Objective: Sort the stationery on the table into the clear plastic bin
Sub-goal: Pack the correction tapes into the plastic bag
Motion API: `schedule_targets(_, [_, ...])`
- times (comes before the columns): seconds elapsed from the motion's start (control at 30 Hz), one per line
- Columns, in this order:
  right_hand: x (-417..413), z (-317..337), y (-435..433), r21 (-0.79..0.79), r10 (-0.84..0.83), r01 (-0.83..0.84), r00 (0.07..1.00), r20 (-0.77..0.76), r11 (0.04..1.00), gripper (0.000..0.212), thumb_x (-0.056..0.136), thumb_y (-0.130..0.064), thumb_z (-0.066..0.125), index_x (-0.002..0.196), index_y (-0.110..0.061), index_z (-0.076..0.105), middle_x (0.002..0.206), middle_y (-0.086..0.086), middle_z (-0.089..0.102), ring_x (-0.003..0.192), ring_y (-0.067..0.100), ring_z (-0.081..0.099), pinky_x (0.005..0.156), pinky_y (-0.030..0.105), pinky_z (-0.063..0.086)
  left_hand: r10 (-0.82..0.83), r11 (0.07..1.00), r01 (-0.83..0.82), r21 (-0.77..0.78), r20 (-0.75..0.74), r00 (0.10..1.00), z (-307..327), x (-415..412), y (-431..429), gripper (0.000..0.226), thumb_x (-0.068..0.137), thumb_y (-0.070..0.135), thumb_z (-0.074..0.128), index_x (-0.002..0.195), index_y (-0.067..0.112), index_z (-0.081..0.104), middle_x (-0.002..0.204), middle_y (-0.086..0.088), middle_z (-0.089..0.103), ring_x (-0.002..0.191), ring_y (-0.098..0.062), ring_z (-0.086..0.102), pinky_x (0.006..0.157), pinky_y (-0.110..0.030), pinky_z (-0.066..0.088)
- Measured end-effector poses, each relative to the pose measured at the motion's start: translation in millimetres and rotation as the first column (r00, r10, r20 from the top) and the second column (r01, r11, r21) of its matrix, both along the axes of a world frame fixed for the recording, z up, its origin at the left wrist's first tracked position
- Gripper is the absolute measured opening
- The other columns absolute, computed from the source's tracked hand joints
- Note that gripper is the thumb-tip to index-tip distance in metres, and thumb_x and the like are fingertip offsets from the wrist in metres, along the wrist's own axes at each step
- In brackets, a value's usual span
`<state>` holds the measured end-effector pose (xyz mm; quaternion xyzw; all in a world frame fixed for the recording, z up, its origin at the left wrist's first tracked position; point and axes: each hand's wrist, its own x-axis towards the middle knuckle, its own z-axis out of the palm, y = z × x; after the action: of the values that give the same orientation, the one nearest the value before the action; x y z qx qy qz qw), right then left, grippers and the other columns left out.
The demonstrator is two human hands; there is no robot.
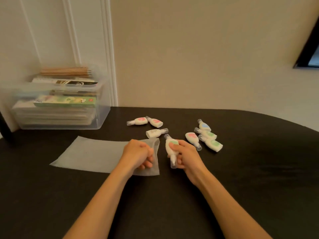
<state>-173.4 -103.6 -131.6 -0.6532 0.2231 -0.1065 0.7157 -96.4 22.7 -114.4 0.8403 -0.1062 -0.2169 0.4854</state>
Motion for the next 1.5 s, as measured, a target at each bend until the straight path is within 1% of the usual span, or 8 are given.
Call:
schedule_targets(0.1, [-9.9, -1.8, -17.6, 0.153, -0.026, 0.014, 0.997, 0.076, 0.988, 0.012, 0.096, -0.014, 0.046, 0.103, -0.014, 0.056, 0.065, 0.009, 0.059, 0.041, 0.006, 0.036, 0.035, 0.015, 0.025, -0.101, 0.994, 0.098, 0.056, 0.042, 0.994, -2.8, -5.1, -17.0, 0.029, 0.088, 0.004, 0.049, 0.064, 0.013, 0.062, 0.075, -0.008, 0.066, 0.06, -0.015, 0.053, 0.05, -0.022, 0.038])
schedule_targets(0.27, [-2.3, -2.1, -29.5, 0.203, -0.082, 0.057, 0.99, 0.119, 0.978, 0.023, 0.092, -0.01, 0.05, 0.113, -0.003, 0.051, 0.08, 0.015, 0.06, 0.049, 0.014, 0.055, 0.044, 0.021, 0.046, -0.125, 0.991, 0.116, 0.069, 0.136, 0.983, -11.4, -2.1, -29.1, 0.029, 0.09, 0.006, 0.045, 0.064, 0.013, 0.055, 0.07, -0.006, 0.056, 0.059, -0.014, 0.046, 0.049, -0.021, 0.032])
schedule_targets(0.4, [8.2, -2.1, -30.9, 0.216, -0.083, 0.045, 0.982, 0.171, 0.975, 0.005, 0.09, -0.002, 0.049, 0.091, -0.007, 0.048, 0.101, 0.017, 0.058, 0.083, 0.033, 0.067, 0.069, 0.032, 0.058, -0.079, 0.997, 0.079, 0.006, 0.121, 0.989, -13.7, 3.8, -22.9, 0.027, 0.089, 0.008, 0.046, 0.063, 0.011, 0.053, 0.057, -0.007, 0.048, 0.05, -0.016, 0.041, 0.043, -0.021, 0.028])
schedule_targets(0.5, [12.9, -5.2, -27.4, 0.118, -0.039, 0.018, 0.984, 0.175, 0.993, 0.007, 0.089, -0.005, 0.055, 0.087, -0.006, 0.049, 0.109, 0.016, 0.058, 0.094, 0.035, 0.067, 0.07, 0.032, 0.058, -0.034, 0.996, 0.048, -0.073, 0.184, 0.982, -16.2, 6.7, -22.2, 0.027, 0.087, 0.007, 0.046, 0.06, 0.011, 0.051, 0.059, -0.006, 0.049, 0.053, -0.015, 0.044, 0.046, -0.023, 0.03])
schedule_targets(0.7, [9.1, -3.0, -38.4, -0.114, 0.021, -0.006, 0.991, 0.135, 0.993, 0.009, 0.09, -0.015, 0.059, 0.097, -0.009, 0.062, 0.082, 0.01, 0.068, 0.052, 0.009, 0.061, 0.047, 0.016, 0.047, -0.022, 0.998, 0.041, -0.043, 0.378, 0.926, -21.2, 4.9, -25.7, 0.032, 0.088, 0.011, 0.047, 0.057, 0.016, 0.053, 0.069, 0.001, 0.052, 0.072, -0.014, 0.047, 0.066, -0.029, 0.036])
schedule_targets(0.87, [4.9, -2.2, -42.6, 0.033, 0.205, -0.208, 0.975, 0.084, 0.978, 0.013, 0.092, -0.007, 0.048, 0.1, 0.0, 0.055, 0.083, 0.015, 0.062, 0.048, 0.013, 0.058, 0.043, 0.018, 0.045, -0.043, 0.999, 0.049, 0.0, 0.449, 0.893, -27.8, 2.8, -28.3, 0.025, 0.092, 0.015, 0.045, 0.068, 0.014, 0.054, 0.091, -0.004, 0.055, 0.08, -0.008, 0.045, 0.066, -0.022, 0.035])
schedule_targets(1.13, [4.6, -3.2, -29.3, -0.209, 0.321, -0.311, 0.947, 0.013, 0.927, 0.006, 0.092, -0.013, 0.057, 0.089, -0.009, 0.052, 0.079, 0.007, 0.064, 0.05, 0.013, 0.063, 0.043, 0.016, 0.045, -0.033, 0.995, 0.086, -0.058, 0.606, 0.795, -29.6, -0.4, -27.1, 0.021, 0.093, 0.012, 0.044, 0.074, 0.011, 0.053, 0.085, 0.005, 0.048, 0.09, -0.008, 0.034, 0.067, -0.014, 0.03])
schedule_targets(1.5, [10.5, -8.4, -27.3, -0.452, 0.343, -0.337, 0.937, -0.071, 0.826, 0.019, 0.088, -0.005, 0.058, 0.103, -0.016, 0.058, 0.098, 0.0, 0.066, 0.051, 0.009, 0.06, 0.038, 0.015, 0.037, -0.015, 0.992, 0.056, -0.11, 0.345, 0.938, -22.6, 6.9, -23.9, 0.019, 0.087, 0.004, 0.046, 0.075, 0.012, 0.059, 0.093, 0.002, 0.05, 0.098, -0.015, 0.045, 0.072, -0.026, 0.032])
